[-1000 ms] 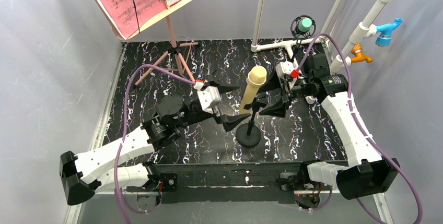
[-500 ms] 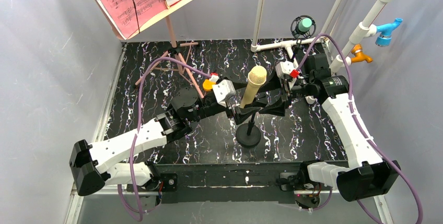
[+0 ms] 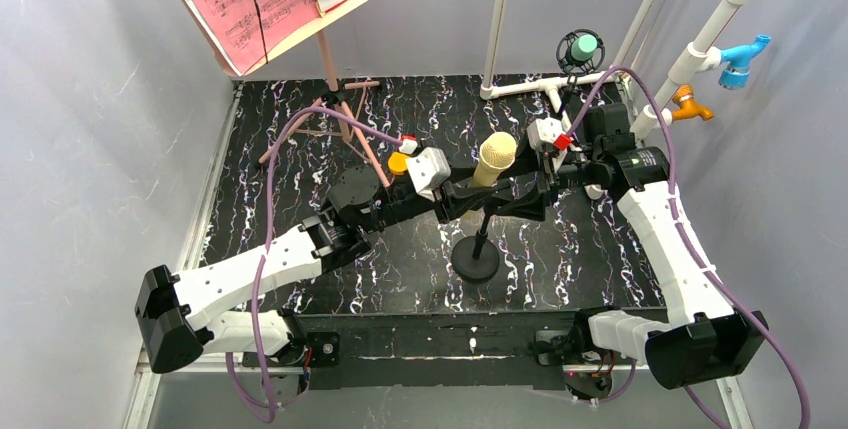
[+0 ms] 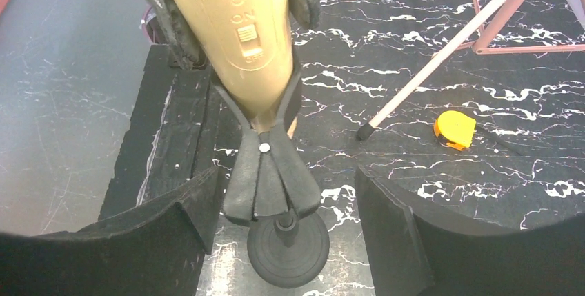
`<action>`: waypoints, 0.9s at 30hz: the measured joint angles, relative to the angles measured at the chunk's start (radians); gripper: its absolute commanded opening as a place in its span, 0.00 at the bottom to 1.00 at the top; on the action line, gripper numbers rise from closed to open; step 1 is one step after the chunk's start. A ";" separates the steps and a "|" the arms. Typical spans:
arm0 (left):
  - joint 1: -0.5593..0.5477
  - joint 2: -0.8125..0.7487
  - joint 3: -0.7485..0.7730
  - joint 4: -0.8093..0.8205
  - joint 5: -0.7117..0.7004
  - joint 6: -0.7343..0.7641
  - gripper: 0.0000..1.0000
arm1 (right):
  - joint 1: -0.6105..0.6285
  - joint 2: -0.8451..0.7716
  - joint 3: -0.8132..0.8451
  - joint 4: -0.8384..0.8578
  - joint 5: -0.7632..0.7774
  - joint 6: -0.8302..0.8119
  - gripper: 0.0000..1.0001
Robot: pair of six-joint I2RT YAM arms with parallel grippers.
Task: Pack up the instrument practice props
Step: Remove the microphone from the microphone stand.
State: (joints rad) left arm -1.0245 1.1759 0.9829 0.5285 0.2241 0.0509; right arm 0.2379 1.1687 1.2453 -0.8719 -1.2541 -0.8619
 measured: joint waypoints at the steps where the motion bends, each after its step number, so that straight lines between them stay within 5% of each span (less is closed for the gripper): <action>1: 0.000 0.001 0.000 0.001 0.000 0.001 0.04 | 0.000 0.000 0.000 0.003 0.001 0.001 0.76; 11: 0.000 0.008 0.002 0.010 -0.003 -0.010 0.00 | -0.002 -0.015 0.000 0.009 0.018 0.003 0.60; 12: 0.000 0.008 0.002 0.010 -0.004 -0.011 0.00 | -0.002 -0.016 0.000 0.010 0.019 0.003 0.51; 14: 0.000 0.008 0.002 0.010 -0.008 -0.011 0.00 | -0.002 -0.018 0.000 0.010 0.021 0.004 0.17; 16: 0.000 0.008 0.002 0.009 -0.017 -0.014 0.00 | -0.002 -0.022 0.000 0.009 0.027 0.016 0.01; 27: 0.000 -0.011 0.002 -0.001 -0.041 -0.010 0.00 | -0.006 -0.034 -0.005 0.017 0.051 0.031 0.01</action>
State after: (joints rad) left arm -1.0245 1.1648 0.9844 0.5278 0.1833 0.0406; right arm 0.2314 1.1343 1.2400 -0.8551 -1.2034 -0.8314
